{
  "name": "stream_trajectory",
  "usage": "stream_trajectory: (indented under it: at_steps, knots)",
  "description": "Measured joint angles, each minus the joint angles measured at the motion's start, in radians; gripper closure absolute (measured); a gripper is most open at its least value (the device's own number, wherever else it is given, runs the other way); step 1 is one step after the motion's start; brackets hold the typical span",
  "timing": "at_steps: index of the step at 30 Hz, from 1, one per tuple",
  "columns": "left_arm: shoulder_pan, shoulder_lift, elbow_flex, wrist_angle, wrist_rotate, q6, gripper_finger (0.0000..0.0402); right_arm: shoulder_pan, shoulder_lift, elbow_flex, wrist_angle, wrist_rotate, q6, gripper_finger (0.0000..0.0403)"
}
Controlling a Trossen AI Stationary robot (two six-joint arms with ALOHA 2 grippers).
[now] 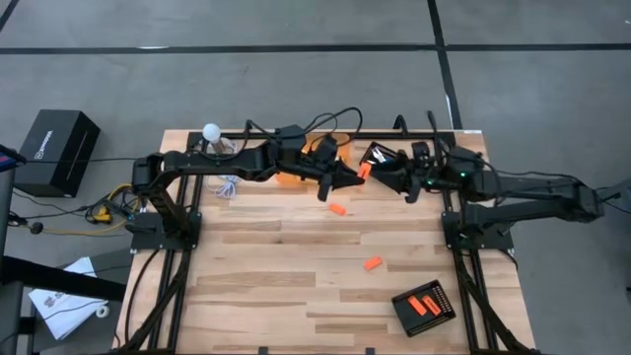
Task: Pick & Place School Supplies
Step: Put the orange eraser into the bottom black bin
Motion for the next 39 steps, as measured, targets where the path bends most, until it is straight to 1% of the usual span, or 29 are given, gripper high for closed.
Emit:
stream_trajectory:
  at_steps: [5, 8, 12, 19, 23, 27, 30, 34, 39]
  knots:
    - [0.002, -0.004, 0.000, 0.008, 0.007, 0.002, 0.0376, -0.041, 0.091, 0.097, 0.002, -0.103, -0.032, 0.0217]
    - [0.004, -0.001, 0.001, 0.000, 0.004, 0.002, 0.0376, -0.056, 0.138, 0.134, -0.002, -0.146, -0.038, 0.0214]
    - [0.008, -0.001, 0.001, 0.007, 0.005, 0.003, 0.0376, -0.063, 0.171, 0.163, 0.002, -0.187, -0.040, 0.0214]
    - [0.031, -0.001, 0.001, 0.004, 0.008, 0.008, 0.0376, -0.063, 0.178, 0.168, 0.001, -0.191, -0.041, 0.0214]
    - [0.060, -0.003, 0.001, 0.009, 0.041, 0.010, 0.0376, -0.066, 0.164, 0.169, -0.005, -0.188, -0.041, 0.0214]
    - [0.069, -0.008, 0.001, 0.007, 0.038, 0.010, 0.0376, -0.081, 0.158, 0.169, -0.035, -0.191, -0.046, 0.0215]
    - [0.068, -0.010, 0.000, 0.003, 0.039, 0.010, 0.0376, -0.091, 0.158, 0.169, -0.038, -0.209, -0.049, 0.0225]
    - [0.061, -0.011, 0.000, 0.005, 0.039, 0.008, 0.0376, -0.108, 0.161, 0.169, -0.035, -0.219, -0.049, 0.0249]
    - [0.056, -0.011, 0.000, 0.006, 0.039, -0.001, 0.0376, -0.137, 0.161, 0.169, -0.032, -0.265, -0.049, 0.0275]
